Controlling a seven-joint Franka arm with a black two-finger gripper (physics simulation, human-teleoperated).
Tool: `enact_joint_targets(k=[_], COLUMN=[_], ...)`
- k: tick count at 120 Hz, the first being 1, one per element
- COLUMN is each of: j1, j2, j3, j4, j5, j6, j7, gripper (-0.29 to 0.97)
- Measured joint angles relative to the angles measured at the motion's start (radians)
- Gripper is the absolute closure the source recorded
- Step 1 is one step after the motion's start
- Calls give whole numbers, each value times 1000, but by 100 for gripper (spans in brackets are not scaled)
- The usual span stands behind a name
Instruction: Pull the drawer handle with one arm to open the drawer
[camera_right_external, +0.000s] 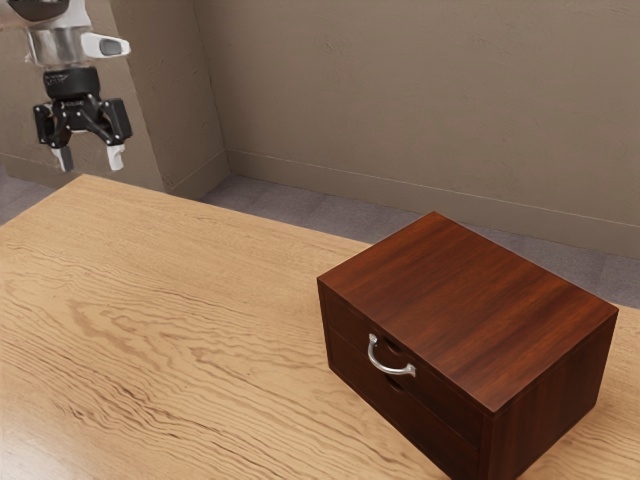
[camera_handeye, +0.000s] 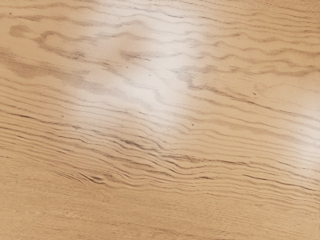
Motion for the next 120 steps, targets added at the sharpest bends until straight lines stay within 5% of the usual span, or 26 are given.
enact_joint_targets(k=[22, 30, 42, 52, 64, 78, 92, 120], j1=[-18, -37, -32, -10, -333, -705, -518, -556], j2=[9, -84, -150, -84, -61, -264, -364, -331], j3=[-13, -41, -159, -262, -297, -299, -292, -280], j4=[14, 108, 145, 121, -2, -379, -623, -774], j5=[-23, 17, 67, 125, 156, 175, 190, 200], j6=[139, 165, 223, 250, 303, 467, 640, 920], j7=[26, 47, 210, 384, 558, 729, 874, 1098], gripper=[0, 0, 0, 0, 0, 0, 0, 0])
